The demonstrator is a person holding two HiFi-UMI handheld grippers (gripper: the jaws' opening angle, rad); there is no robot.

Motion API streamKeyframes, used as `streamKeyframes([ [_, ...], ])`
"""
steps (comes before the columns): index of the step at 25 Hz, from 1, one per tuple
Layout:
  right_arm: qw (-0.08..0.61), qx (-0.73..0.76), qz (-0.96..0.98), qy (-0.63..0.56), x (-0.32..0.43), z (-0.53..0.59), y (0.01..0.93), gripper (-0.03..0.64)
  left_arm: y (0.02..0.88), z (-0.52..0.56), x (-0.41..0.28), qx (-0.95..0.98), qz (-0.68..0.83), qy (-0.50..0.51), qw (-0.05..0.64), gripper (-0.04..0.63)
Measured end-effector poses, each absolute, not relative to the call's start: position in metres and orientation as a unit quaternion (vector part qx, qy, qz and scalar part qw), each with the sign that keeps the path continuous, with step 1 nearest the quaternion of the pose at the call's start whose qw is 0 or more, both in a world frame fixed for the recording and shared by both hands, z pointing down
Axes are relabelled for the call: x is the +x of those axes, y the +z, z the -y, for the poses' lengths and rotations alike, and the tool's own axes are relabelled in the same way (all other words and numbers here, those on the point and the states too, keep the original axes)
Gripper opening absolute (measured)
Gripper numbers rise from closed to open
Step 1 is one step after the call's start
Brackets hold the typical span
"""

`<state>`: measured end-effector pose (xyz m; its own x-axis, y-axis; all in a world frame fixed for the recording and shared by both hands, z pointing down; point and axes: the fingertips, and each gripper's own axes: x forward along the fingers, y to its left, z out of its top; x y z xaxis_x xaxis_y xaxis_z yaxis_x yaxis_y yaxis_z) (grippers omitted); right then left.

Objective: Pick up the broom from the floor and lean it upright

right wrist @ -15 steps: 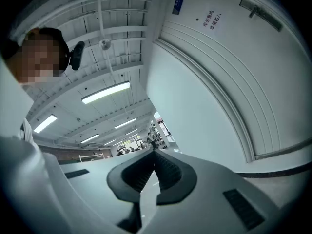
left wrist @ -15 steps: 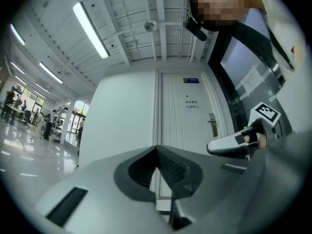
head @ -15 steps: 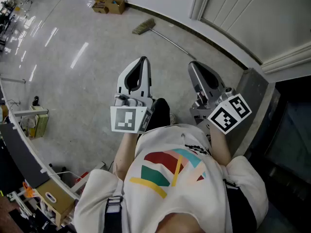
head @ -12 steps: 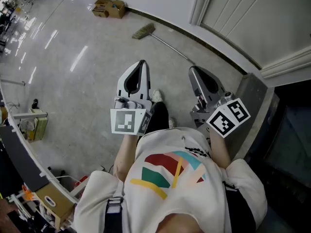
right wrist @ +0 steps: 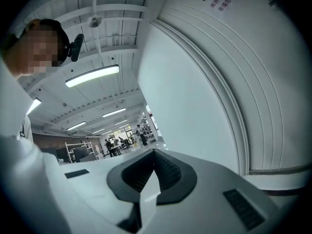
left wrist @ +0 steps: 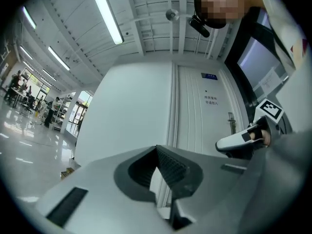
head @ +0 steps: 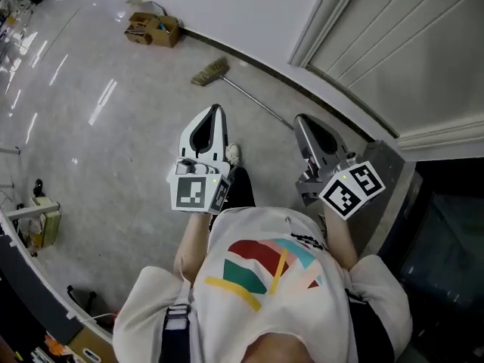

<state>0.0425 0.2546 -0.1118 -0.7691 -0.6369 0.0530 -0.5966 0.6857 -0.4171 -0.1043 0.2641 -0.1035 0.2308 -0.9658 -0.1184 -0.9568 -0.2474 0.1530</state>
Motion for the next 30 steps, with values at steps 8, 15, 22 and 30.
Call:
streamKeyframes([
  [8, 0.026, -0.350, -0.907, -0.230, -0.049, -0.069, -0.105, 0.014, -0.124, -0.066, -0.182, 0.814, 0.574, -0.090, 0.015, 0.044],
  [15, 0.029, -0.384, -0.893, -0.233, -0.039, -0.001, -0.110, 0.014, -0.134, 0.003, -0.190, 0.821, 0.565, -0.077, 0.009, 0.044],
  [22, 0.020, -0.388, -0.889, -0.241, -0.015, 0.053, -0.086, 0.012, -0.116, 0.046, -0.166, 0.828, 0.558, -0.054, 0.013, 0.044],
  [30, -0.016, -0.368, -0.893, -0.261, -0.002, 0.114, 0.017, 0.013, -0.020, 0.106, -0.153, 0.826, 0.560, -0.043, 0.052, 0.044],
])
